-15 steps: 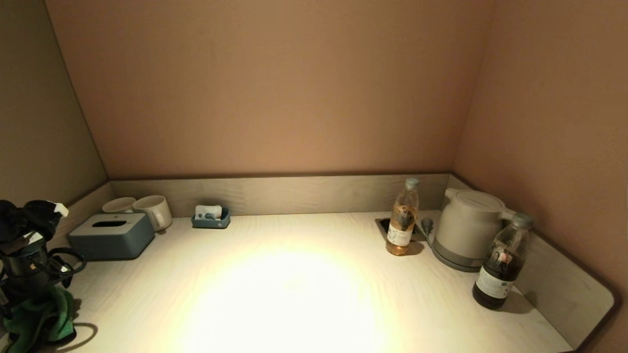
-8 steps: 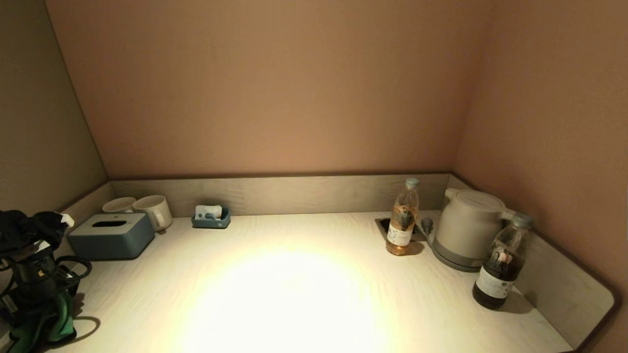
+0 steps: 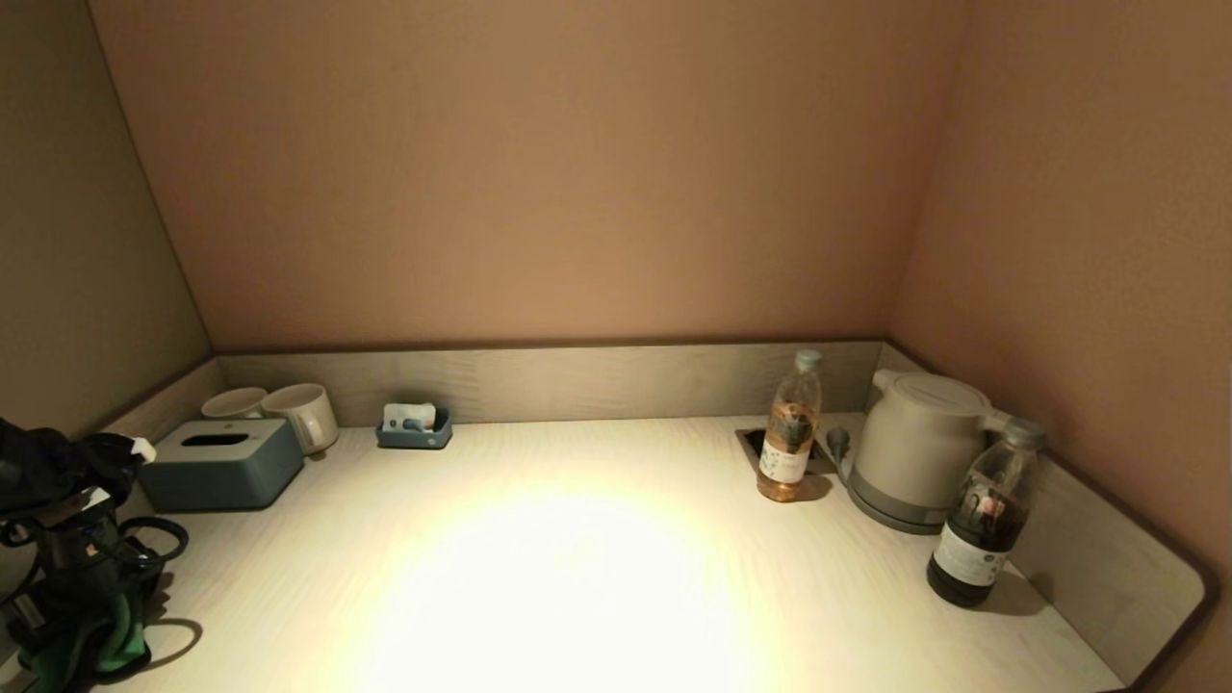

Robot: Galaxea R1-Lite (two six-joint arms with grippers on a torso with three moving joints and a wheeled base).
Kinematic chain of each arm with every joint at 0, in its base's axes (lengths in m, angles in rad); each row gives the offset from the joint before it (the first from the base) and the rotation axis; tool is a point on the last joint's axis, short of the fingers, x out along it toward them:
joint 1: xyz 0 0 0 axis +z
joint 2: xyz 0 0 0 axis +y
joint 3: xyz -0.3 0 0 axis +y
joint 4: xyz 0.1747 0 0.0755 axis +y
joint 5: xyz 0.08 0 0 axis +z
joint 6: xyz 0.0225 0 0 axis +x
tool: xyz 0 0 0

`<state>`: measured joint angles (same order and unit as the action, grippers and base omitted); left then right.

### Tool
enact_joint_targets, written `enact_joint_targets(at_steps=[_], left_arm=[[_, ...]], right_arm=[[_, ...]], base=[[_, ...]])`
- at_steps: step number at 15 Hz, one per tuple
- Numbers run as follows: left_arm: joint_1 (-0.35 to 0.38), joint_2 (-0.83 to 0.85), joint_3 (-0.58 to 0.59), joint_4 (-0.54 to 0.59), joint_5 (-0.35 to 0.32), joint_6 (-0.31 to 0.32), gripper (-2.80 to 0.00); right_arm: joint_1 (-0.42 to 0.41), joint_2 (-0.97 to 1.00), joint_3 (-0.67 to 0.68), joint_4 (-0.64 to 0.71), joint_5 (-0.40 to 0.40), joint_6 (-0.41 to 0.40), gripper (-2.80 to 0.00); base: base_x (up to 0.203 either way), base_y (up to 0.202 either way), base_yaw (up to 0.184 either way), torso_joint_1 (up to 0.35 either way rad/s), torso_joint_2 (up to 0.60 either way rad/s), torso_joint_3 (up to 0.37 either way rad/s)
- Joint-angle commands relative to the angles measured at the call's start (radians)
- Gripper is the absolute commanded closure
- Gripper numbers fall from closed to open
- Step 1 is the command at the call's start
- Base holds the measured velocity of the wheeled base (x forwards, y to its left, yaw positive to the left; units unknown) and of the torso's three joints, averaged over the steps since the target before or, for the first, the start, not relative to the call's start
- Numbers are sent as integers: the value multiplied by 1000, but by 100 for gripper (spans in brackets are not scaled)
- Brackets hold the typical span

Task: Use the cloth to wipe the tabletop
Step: Pick up the tablecloth

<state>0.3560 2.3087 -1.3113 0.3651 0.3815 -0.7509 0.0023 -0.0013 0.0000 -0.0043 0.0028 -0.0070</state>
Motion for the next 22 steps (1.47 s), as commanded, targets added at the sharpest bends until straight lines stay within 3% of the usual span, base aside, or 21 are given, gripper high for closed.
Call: enact_joint_targets(at_steps=[1,4,5,10,14,19,22], left_arm=[[1,11,3,5,1,-4,-280],[0,15,6,9,2,-2,-280],[0,24,6,9,2,-4,0],[0,-29,8,5,-13,-17,0],[-3,-106,11,31,-127,-38,0],[-9,-143,16,47,-159,-42,0],[-51,-250,7,89,-207,-52,0]], right_arm=[[1,1,0,0,0,-1,0],[1,1,0,0,0,-1,0],[1,1,0,0,0,-1,0],[1,1,0,0,0,-1,0],[1,1,0,0,0,-1,0],[1,1,0,0,0,-1,0],[1,1,0,0,0,-1,0]], base=[[0,0,0,0,0,0],[0,0,0,0,0,0],[0,0,0,0,0,0],[0,0,0,0,0,0],[0,0,0,0,0,0],[0,0,0,0,0,0],[0,0,0,0,0,0]])
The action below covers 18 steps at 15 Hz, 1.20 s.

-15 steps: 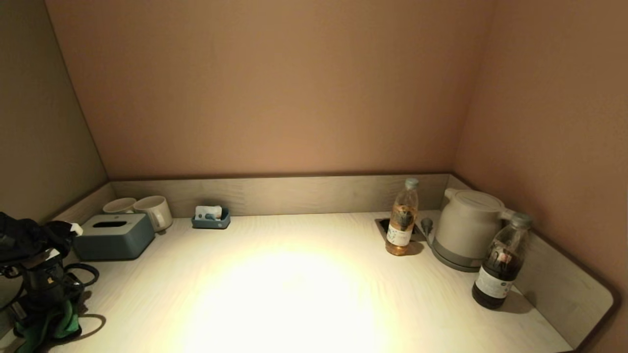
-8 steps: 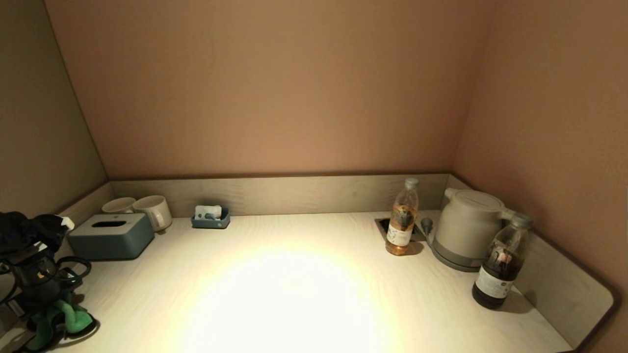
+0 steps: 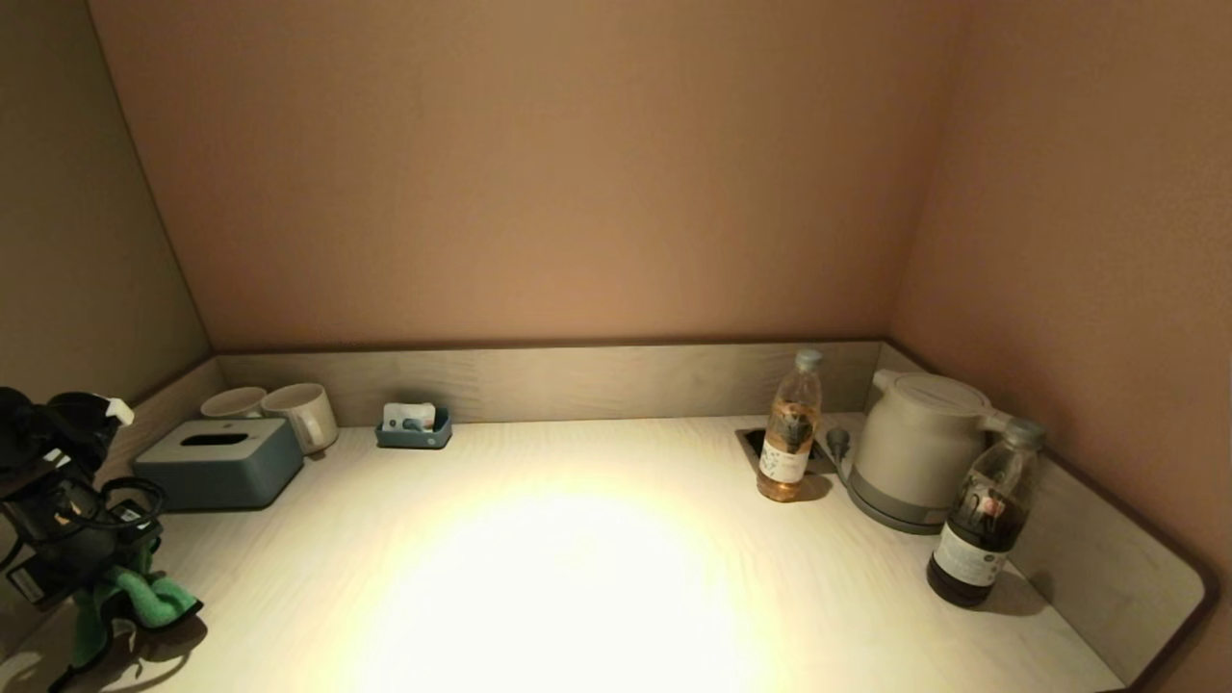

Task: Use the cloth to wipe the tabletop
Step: Pick up the tablecloth, then sweep the stains on the table

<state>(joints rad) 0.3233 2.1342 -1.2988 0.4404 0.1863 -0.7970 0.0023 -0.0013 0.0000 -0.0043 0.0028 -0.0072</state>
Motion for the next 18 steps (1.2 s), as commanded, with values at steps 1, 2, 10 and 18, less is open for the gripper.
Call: enact_joint_targets(at_steps=[1,2,10,18], left_arm=[[-38,-119,-8,29,-34,-6,0],[-59,-161,-6,35,-53,-5,0],[-497,-430,-91,43,-219,46,0],[-759,-118,-141,-283,-250,268,0]], right_arm=[[1,1,0,0,0,0,0],[-1,1,0,0,0,0,0],[1,1,0,0,0,0,0],[1,1,0,0,0,0,0]], base=[[0,0,0,0,0,0],[0,0,0,0,0,0],[0,0,0,0,0,0],[0,0,0,0,0,0]])
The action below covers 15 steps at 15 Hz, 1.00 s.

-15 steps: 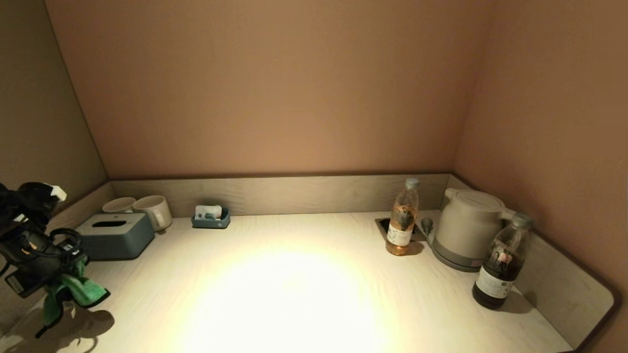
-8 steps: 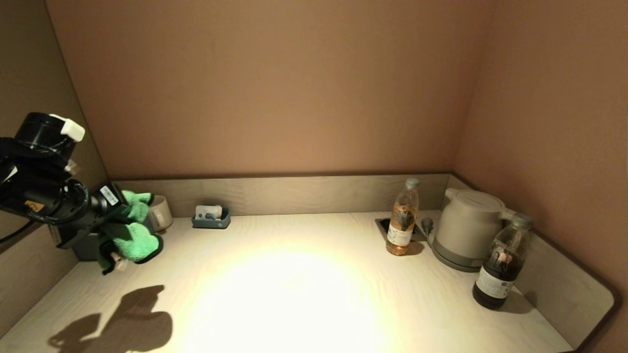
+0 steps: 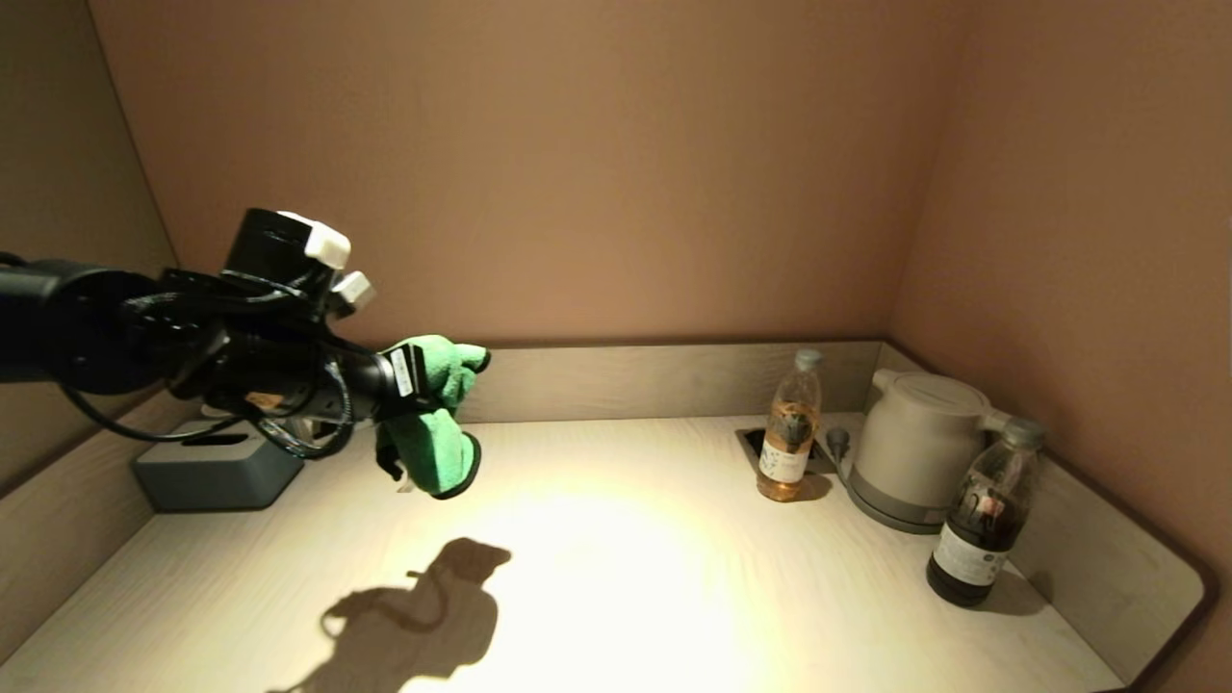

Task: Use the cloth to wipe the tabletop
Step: Sweep the stains on the table

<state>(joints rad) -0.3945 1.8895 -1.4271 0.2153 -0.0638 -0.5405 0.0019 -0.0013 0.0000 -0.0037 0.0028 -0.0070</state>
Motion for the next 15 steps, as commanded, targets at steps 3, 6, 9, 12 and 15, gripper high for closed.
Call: enact_joint_targets(at_steps=[3,6,9,12,15], left_arm=[[-112,301,-103,-125,7,37,0],[-184,457,-226,-133,79,59,0],[-232,528,-257,-134,176,128,0],[-247,564,-293,-117,236,131,0],[-260,604,-346,-53,257,126,0]], right_arm=[[1,1,0,-1,0,-1,0],[1,1,0,-1,0,-1,0],[1,1,0,-1,0,-1,0],[1,1,0,-1,0,-1,0],[1,1,0,-1,0,-1,0]], base=[[0,0,0,0,0,0],[0,0,0,0,0,0],[0,0,0,0,0,0],[0,0,0,0,0,0],[0,0,0,0,0,0]])
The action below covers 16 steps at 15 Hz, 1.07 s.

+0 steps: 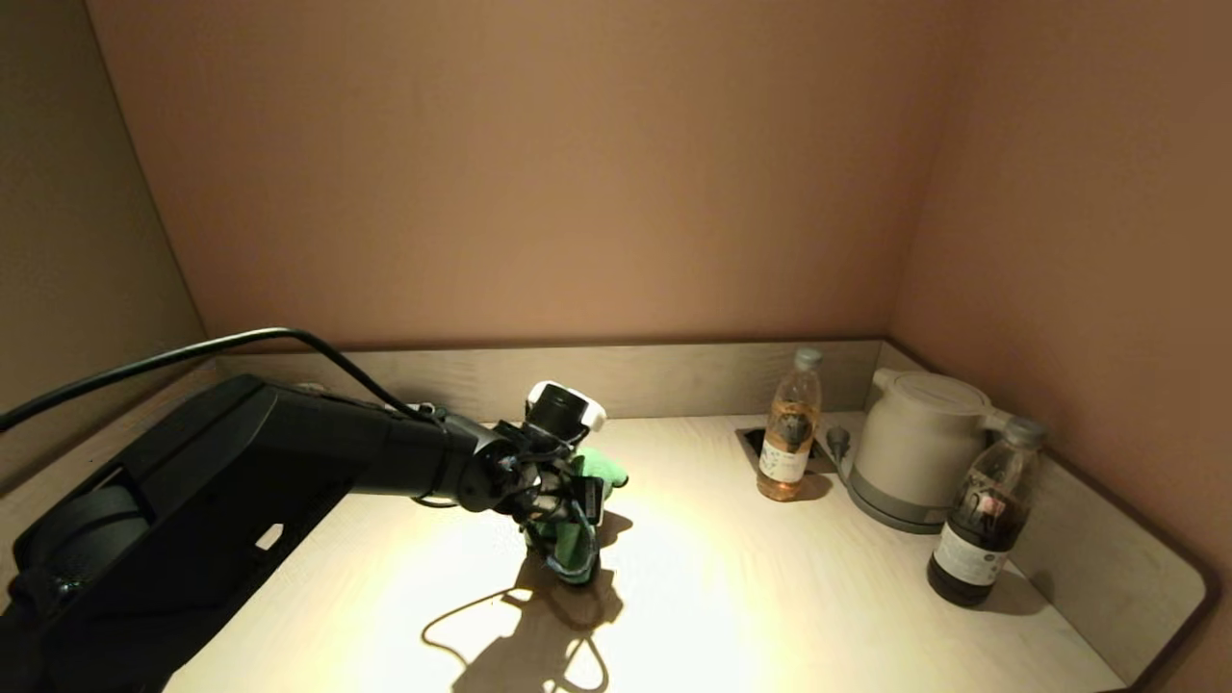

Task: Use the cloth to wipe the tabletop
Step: Sweep the stains on the table

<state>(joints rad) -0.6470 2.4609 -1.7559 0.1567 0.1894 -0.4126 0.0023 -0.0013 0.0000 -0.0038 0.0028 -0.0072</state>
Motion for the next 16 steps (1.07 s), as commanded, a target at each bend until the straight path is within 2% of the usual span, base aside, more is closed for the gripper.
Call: enact_joint_targets(at_steps=[1,4,5,7,10,14,16], left_arm=[[-14,37,-18,5,4,-2,0],[-29,66,-23,-1,18,-8,0],[-30,82,-23,-3,60,-13,0],[-31,94,-22,1,91,-29,0],[-31,124,-14,7,179,-48,0],[-25,138,-19,7,203,-55,0],[-10,142,-22,1,231,-95,0]], right_arm=[[1,1,0,-1,0,0,0],[1,1,0,-1,0,0,0],[0,1,0,-1,0,0,0],[1,1,0,-1,0,0,0],[1,1,0,-1,0,0,0],[1,1,0,-1,0,0,0],[1,1,0,-1,0,0,0]], base=[[0,0,0,0,0,0],[0,0,0,0,0,0],[0,0,0,0,0,0],[0,0,0,0,0,0],[0,0,0,0,0,0],[0,0,0,0,0,0],[0,0,0,0,0,0]])
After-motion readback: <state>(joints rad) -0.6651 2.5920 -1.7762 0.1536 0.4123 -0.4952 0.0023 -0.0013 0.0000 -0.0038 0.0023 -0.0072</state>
